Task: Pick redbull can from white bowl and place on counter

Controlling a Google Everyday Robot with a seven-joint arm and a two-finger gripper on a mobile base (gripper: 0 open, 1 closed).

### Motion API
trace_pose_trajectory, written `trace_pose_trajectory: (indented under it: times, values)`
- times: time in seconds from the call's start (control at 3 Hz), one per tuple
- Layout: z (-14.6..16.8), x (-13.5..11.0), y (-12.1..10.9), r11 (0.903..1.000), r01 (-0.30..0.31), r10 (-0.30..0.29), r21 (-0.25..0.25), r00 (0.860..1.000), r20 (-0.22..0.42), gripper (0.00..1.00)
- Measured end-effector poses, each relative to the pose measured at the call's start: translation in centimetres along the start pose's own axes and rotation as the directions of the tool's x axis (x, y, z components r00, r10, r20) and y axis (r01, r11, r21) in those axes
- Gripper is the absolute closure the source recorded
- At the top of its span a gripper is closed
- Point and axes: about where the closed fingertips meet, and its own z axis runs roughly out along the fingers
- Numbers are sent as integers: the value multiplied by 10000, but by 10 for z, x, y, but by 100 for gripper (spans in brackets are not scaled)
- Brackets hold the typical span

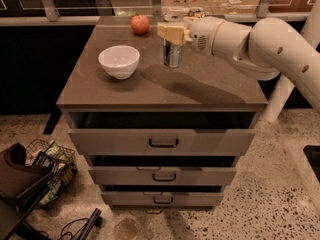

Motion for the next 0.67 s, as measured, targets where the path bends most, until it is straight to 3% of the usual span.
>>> trace_pose_trajectory:
  times: [0.67]
  values:
    - [0,60,17,9971,379,-409,-660,9982,-444,100]
